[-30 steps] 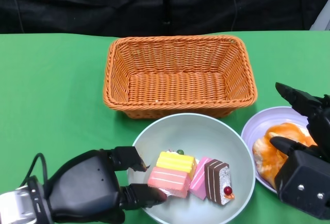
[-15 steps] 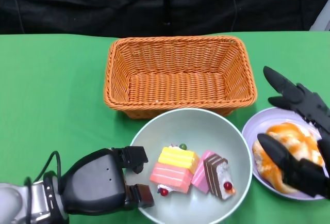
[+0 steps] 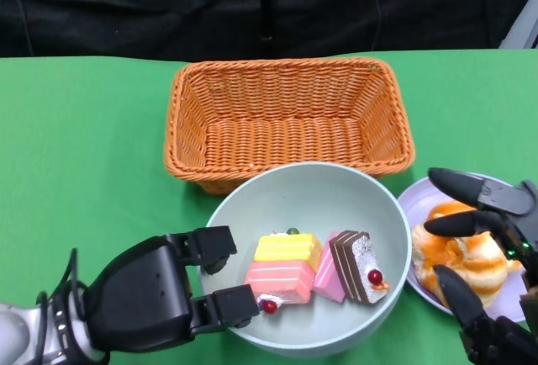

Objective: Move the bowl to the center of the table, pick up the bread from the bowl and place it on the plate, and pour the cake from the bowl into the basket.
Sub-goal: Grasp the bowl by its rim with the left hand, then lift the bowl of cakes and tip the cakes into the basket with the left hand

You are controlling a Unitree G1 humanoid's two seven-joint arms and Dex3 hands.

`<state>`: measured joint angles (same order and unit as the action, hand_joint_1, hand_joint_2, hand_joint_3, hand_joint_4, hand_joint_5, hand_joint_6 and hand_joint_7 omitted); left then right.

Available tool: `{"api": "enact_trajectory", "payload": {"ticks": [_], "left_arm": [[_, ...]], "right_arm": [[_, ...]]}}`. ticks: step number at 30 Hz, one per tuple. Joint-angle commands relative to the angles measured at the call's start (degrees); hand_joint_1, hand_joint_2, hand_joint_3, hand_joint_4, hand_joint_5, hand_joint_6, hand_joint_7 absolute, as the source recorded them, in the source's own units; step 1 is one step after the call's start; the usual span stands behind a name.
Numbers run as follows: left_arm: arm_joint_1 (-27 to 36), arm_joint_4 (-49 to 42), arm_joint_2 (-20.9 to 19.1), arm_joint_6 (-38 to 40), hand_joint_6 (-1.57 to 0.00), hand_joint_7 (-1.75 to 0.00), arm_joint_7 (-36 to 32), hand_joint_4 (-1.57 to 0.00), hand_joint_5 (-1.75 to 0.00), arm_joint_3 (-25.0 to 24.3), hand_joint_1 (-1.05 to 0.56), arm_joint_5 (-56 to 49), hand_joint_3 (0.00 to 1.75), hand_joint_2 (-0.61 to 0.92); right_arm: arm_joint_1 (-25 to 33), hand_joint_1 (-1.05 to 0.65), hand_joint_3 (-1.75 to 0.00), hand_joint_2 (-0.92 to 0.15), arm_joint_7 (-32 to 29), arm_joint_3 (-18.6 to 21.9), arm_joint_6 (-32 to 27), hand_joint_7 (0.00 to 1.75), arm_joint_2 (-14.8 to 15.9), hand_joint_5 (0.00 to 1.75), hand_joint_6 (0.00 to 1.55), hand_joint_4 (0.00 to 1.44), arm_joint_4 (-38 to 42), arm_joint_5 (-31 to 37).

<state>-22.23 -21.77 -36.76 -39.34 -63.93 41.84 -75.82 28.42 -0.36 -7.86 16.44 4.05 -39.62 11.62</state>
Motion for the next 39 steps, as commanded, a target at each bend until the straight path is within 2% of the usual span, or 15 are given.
{"api": "enact_trajectory", "payload": {"ticks": [1, 6, 8, 9, 11, 13, 14, 15, 16, 17, 21, 24, 28, 34, 39], "left_arm": [[3.3, 5.5, -2.9, -2.9, -0.78, -1.75, 2.9, -1.02, -1.75, -4.9, -0.20, 8.2, 0.05, 0.90], [5.9, 9.3, -2.9, -4.7, -0.79, -1.75, 7.7, -1.04, -1.75, -9.2, -0.19, 13.3, 0.06, 0.91], [7.3, 11.8, -2.8, -5.6, -0.78, -1.75, 10.6, -1.05, -1.75, -12.0, -0.13, 17.0, 0.07, 0.90], [7.9, 13.4, -2.8, -6.1, -0.78, -1.75, 12.5, -1.05, -1.75, -13.7, -0.12, 19.5, 0.08, 0.90], [8.6, 15.2, -2.3, -7.2, -0.77, -1.75, 15.2, -1.05, -1.75, -16.0, -0.12, 22.7, 0.08, 0.88], [9.0, 15.8, -0.8, -8.4, -0.77, -1.75, 17.4, -1.06, -1.75, -18.0, -0.13, 26.0, 0.10, 0.88], [9.3, 16.0, -0.2, -8.9, -0.79, -1.75, 18.4, -1.07, -1.75, -18.8, -0.14, 27.0, 0.90, 0.50], [9.5, 16.0, 0.8, -9.5, -0.79, -1.75, 20.3, -1.06, -1.75, -19.4, -0.13, 30.0, 1.28, 0.29], [9.7, 16.1, 1.5, -10.0, -0.79, -1.75, 22.0, -1.06, -1.75, -20.0, -0.13, 32.1, 1.49, 0.21], [9.9, 16.1, 2.1, -10.4, -0.79, -1.75, 23.5, -1.06, -1.75, -20.6, -0.13, 33.6, 1.61, 0.15], [10.8, 16.9, 5.6, -9.5, -0.82, -1.75, 33.1, -1.07, -1.75, -22.2, -0.20, 43.9, 1.72, 0.17], [10.4, 17.6, 10.1, -5.5, -0.84, -1.75, 41.8, -1.06, -1.75, -21.9, -0.13, 54.6, 1.74, 0.17], [9.9, 16.1, 15.5, -2.2, -0.84, -1.74, 50.2, -1.03, -1.75, -22.5, -0.07, 63.7, 1.75, 0.20], [7.6, 12.2, 25.2, 5.3, -0.84, -1.73, 57.7, -1.03, -1.75, -25.3, -0.10, 72.3, 1.74, 0.22], [7.6, 12.0, 28.5, 7.2, -0.83, -1.73, 61.6, -1.03, -1.75, -28.0, -0.12, 73.2, 1.73, 0.22]], "right_arm": [[0.9, -0.35, -0.59, -0.89, -1.5, -0.6, 9.7, 1.16, 0.0, 1.46, 0.05, 0.17, 4.3, 0.4], [0.7, -0.32, -0.66, -0.84, -2.6, -0.3, 15.3, 1.25, -0.5, 1.49, 0.05, 0.17, 8.8, 0.3], [0.4, -0.15, -0.92, -0.71, -3.6, -0.1, 18.5, 1.38, -1.1, 1.63, 0.18, 0.28, 11.8, 0.4], [-0.1, -0.13, -0.98, -0.68, -4.2, 0.4, 20.2, 1.40, -1.0, 1.65, 0.20, 0.29, 13.7, 1.2], [-0.9, -0.01, -1.25, -0.52, -4.6, 1.2, 22.2, 1.51, -0.8, 1.73, 0.42, 0.45, 16.0, 2.3], [-1.2, 0.04, -1.39, -0.43, -4.1, 1.4, 23.0, 1.52, -0.3, 1.74, 0.54, 0.56, 17.9, 1.8], [-1.3, 0.06, -1.46, -0.38, -3.9, 1.4, 23.3, 1.52, -0.1, 1.74, 0.62, 0.63, 18.4, 1.5], [-1.4, 0.07, -1.49, -0.37, -3.5, 1.5, 23.2, 1.52, 0.2, 1.75, 0.65, 0.65, 19.1, 1.3], [-1.4, 0.09, -1.61, -0.30, -3.2, 1.6, 23.2, 1.54, 0.4, 1.75, 0.71, 0.75, 19.5, 1.2], [-1.4, 0.11, -1.69, -0.25, -3.0, 1.7, 23.2, 1.55, 0.5, 1.75, 0.75, 0.81, 19.7, 1.1], [-2.3, 0.15, -1.74, -0.22, -2.3, 1.7, 23.8, 1.59, 1.0, 1.75, 0.82, 0.96, 21.4, 1.0], [-2.6, 0.14, -1.75, -0.21, -1.9, 1.6, 23.2, 1.59, 1.1, 1.75, 0.83, 0.96, 21.9, 1.6], [-2.8, 0.15, -1.75, -0.21, -1.4, 1.6, 22.4, 1.59, 1.1, 1.75, 0.81, 0.96, 22.0, 1.8], [-2.8, 0.19, -1.75, -0.20, -1.1, 1.2, 21.5, 1.59, 0.9, 1.75, 0.79, 0.97, 22.3, 2.4], [-2.8, 0.20, -1.75, -0.20, -1.0, 1.2, 21.5, 1.58, 0.9, 1.75, 0.79, 0.97, 22.4, 2.7]]}}
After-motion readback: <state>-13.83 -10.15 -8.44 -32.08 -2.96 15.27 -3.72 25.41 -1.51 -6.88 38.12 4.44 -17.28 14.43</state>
